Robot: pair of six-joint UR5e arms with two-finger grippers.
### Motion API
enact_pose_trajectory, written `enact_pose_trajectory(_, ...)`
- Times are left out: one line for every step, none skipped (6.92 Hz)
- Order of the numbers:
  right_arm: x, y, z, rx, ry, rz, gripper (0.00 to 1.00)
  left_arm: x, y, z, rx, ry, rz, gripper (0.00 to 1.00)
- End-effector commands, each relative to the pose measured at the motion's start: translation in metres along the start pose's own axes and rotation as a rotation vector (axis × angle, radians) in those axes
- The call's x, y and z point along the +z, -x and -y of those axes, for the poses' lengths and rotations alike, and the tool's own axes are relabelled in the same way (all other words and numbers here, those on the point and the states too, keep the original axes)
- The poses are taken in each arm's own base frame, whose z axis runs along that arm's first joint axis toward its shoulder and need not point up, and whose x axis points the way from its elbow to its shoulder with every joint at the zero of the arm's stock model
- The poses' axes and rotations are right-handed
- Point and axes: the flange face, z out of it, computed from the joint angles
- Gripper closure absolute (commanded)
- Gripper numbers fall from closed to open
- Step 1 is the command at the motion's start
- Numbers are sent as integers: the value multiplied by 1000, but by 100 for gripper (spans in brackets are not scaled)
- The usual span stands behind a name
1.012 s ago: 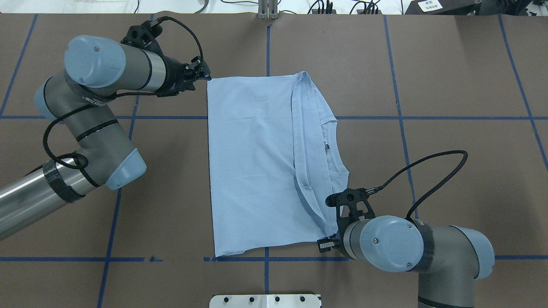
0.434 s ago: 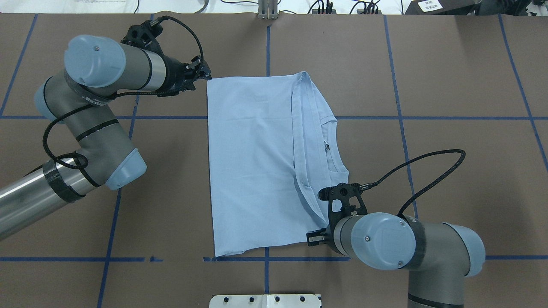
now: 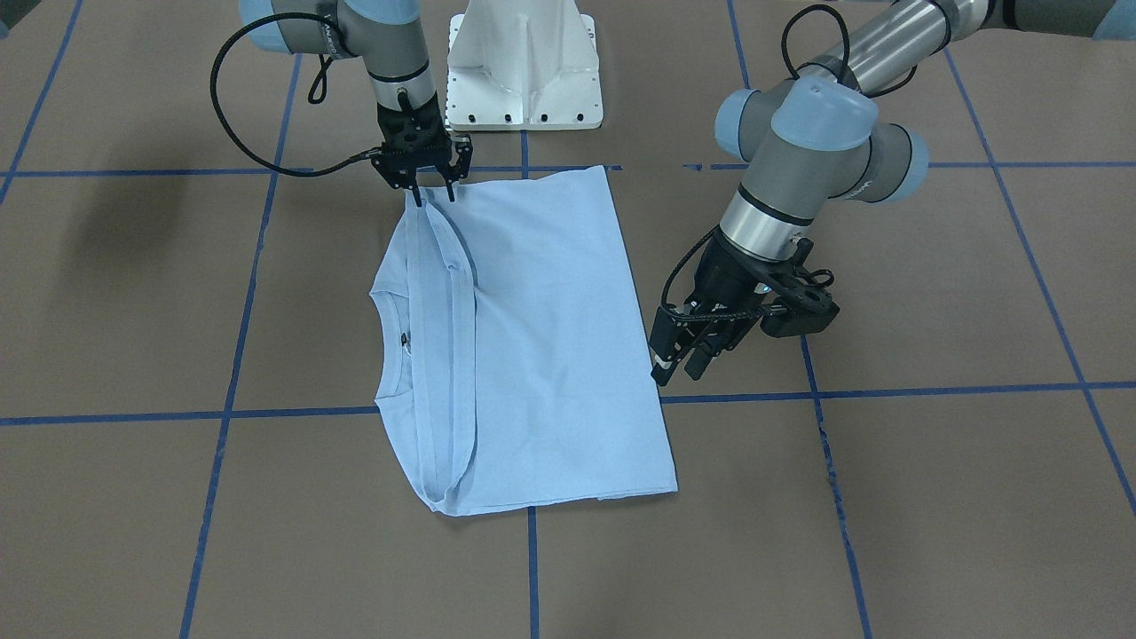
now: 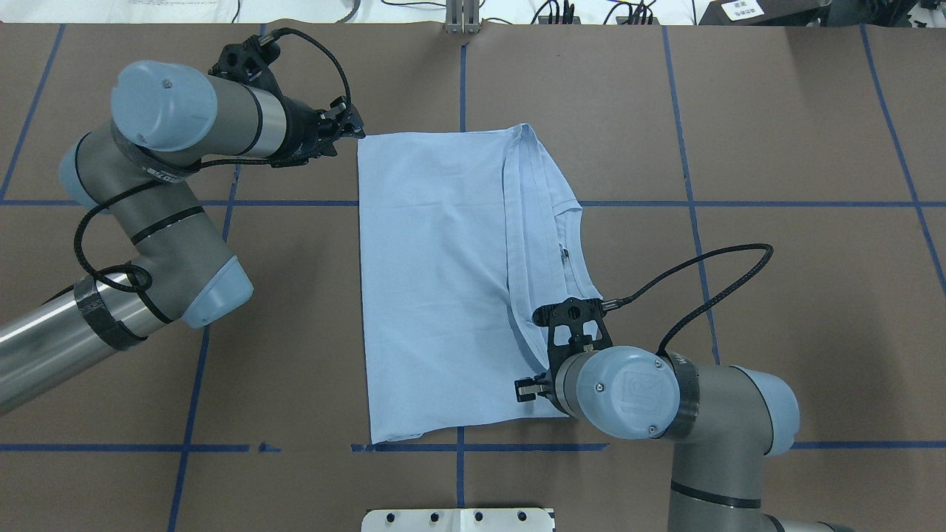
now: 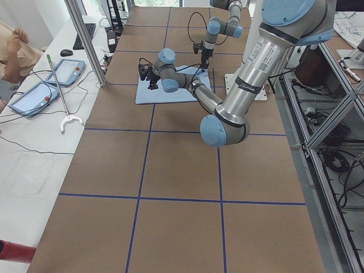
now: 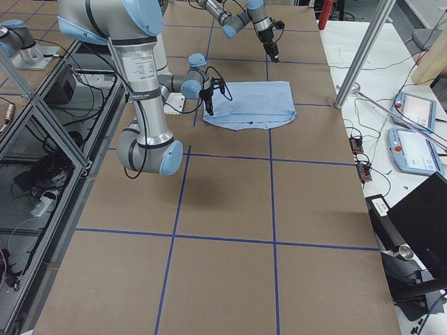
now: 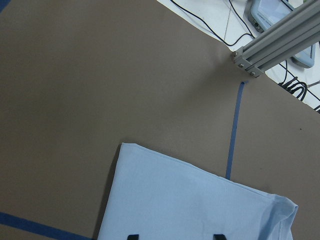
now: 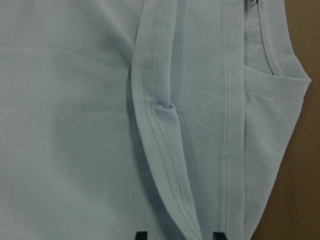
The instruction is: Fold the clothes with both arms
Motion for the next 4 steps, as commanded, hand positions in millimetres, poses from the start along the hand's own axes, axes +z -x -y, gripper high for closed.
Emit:
enact_pose_trajectory(7,-6,10,-25,-10,-20,49,1,0,-1,1,0,1,42)
enact_pose_trajectory(11,-6,8,-27,-2,-26,71,1,1,0,1,0,2,42)
enact_pose_trajectory(9,-5,9,-26,1,-20,100,1,1,0,1,0,2,42)
enact_pose_trajectory(7,-8,12,-24,2,-19,100,1,1,0,1,-3,2,42)
